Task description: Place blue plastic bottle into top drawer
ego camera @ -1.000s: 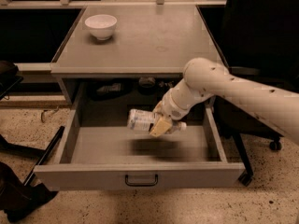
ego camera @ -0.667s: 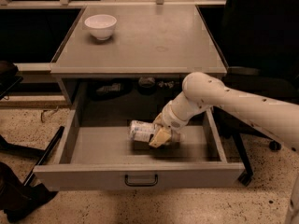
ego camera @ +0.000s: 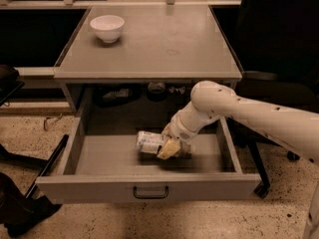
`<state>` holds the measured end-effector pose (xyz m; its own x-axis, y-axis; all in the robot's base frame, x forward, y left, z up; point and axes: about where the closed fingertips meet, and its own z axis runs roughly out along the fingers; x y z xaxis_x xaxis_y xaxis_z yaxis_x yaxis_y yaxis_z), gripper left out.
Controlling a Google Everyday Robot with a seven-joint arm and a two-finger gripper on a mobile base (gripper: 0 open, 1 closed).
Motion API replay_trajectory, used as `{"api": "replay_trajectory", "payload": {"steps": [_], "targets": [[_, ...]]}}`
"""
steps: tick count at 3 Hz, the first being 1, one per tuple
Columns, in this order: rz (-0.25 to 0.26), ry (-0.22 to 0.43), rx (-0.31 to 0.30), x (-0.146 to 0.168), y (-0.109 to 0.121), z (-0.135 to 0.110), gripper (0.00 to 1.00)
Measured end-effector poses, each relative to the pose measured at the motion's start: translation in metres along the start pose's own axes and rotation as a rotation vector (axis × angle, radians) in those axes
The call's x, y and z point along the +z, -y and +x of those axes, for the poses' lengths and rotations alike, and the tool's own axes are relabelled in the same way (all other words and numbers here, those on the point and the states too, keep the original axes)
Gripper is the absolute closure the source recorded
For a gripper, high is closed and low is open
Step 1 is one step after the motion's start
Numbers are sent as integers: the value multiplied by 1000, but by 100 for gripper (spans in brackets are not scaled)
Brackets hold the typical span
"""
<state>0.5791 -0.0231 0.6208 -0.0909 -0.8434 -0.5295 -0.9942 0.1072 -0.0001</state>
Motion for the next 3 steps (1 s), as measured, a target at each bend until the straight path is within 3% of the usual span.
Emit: {"api": "replay_trajectory", "payload": {"steps": [1, 2, 3], "targets": [[9, -41, 9, 16, 0, 6, 100], [9, -41, 9, 12, 0, 3, 100], [9, -41, 9, 12, 0, 3, 81]]}}
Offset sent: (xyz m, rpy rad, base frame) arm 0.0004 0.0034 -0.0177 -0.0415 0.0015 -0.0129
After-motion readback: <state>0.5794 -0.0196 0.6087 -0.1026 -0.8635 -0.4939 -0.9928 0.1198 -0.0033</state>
